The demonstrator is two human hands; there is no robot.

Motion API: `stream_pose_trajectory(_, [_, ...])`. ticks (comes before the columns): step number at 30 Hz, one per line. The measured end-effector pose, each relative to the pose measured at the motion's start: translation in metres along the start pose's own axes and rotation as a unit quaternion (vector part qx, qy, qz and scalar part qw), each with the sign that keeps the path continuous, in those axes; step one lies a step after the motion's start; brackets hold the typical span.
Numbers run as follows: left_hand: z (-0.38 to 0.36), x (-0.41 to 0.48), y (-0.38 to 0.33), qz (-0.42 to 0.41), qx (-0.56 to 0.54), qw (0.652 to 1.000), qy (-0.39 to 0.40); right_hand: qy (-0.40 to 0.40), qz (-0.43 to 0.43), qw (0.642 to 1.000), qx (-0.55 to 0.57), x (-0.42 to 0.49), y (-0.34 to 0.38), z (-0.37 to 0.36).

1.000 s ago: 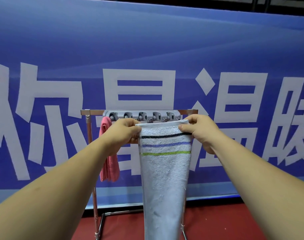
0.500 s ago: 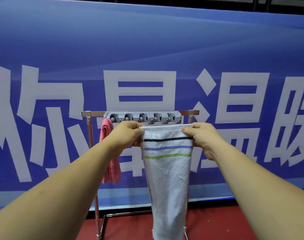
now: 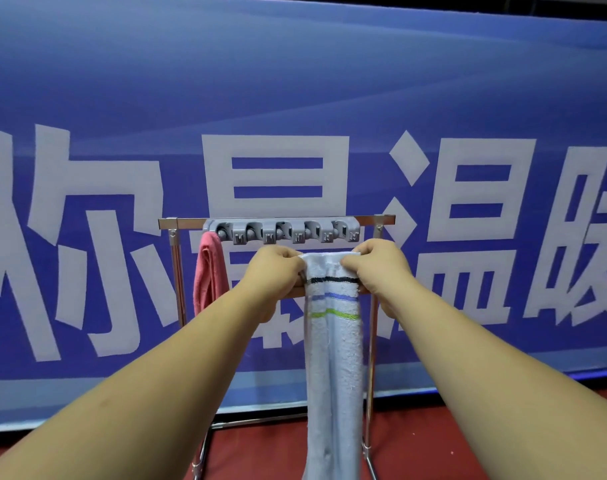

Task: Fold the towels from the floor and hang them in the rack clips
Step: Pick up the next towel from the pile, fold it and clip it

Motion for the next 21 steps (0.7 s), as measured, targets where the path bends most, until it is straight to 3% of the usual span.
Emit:
stream_pose_trajectory(8, [-0.021,-0.008,-0.007,-0.013,0.01,0.998,0.064,0.026,0.028,0.999,-0.029,-0.011,0.014,-0.008])
stream_pose_trajectory(21, [-0.025,-0.001,-0.007,-0.013,0.008,0.999,0.035,0.078,0.065,0.991,-0.087,-0.023,0.018,-0.013])
Point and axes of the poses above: each hand's wrist, its own x-axis towards the middle knuckle, its own z-axis out of the back of the hand, y = z × x, the point moved 3 cm from there along x, towards the middle knuckle, and after that the axes turned 1 degree about y, right-handed, at the moved point
